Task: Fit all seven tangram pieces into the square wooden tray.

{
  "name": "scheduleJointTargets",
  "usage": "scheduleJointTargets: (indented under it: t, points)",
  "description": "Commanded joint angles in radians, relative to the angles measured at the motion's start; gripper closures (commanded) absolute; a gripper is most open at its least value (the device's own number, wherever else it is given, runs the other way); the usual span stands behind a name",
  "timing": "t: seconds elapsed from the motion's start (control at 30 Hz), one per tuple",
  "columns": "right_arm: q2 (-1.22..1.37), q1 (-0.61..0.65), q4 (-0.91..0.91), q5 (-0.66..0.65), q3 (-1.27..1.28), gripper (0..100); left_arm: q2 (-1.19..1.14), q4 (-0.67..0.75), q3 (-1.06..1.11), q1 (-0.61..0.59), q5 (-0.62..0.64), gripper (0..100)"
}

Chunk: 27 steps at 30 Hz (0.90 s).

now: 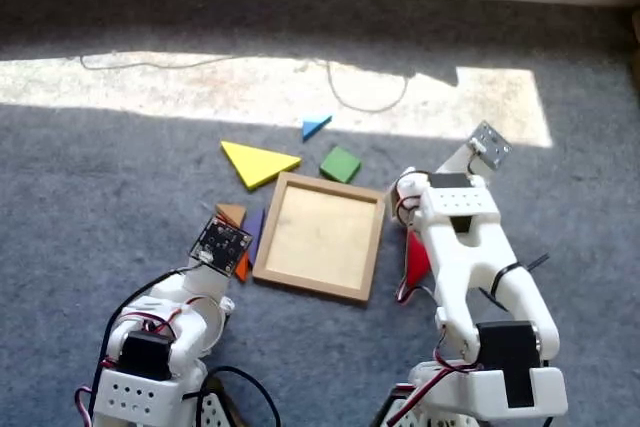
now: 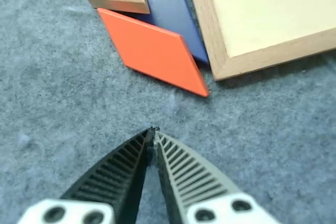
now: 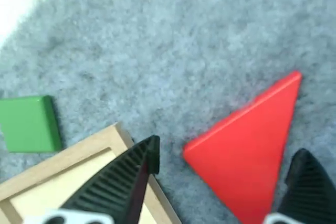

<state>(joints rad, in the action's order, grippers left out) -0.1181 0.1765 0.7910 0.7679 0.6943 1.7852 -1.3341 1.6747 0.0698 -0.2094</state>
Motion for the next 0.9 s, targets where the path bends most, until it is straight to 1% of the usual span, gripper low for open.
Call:
scheduleJointTargets:
  t: [0.0,0.2,0.47,0.67,0.87]
  points:
    - [-0.012,-0.010,-0.018,0.012,-0.025,63.1,0.050,-0.006,0.021,0.013,-0.009,99]
    - [-0.012,-0.008,-0.021,0.012,0.036,63.1,0.050,-0.006,0.021,0.013,-0.009,99]
    - [-0.012,-0.008,-0.018,0.012,0.039,63.4,0.050,-0.006,0.021,0.013,-0.009,99]
    - [-0.012,-0.008,-0.019,0.005,0.039,76.5,0.050,-0.006,0.021,0.013,-0.009,99]
    - [-0.013,-0.013,-0.016,0.005,0.039,76.7,0.050,-0.006,0.021,0.013,-0.009,99]
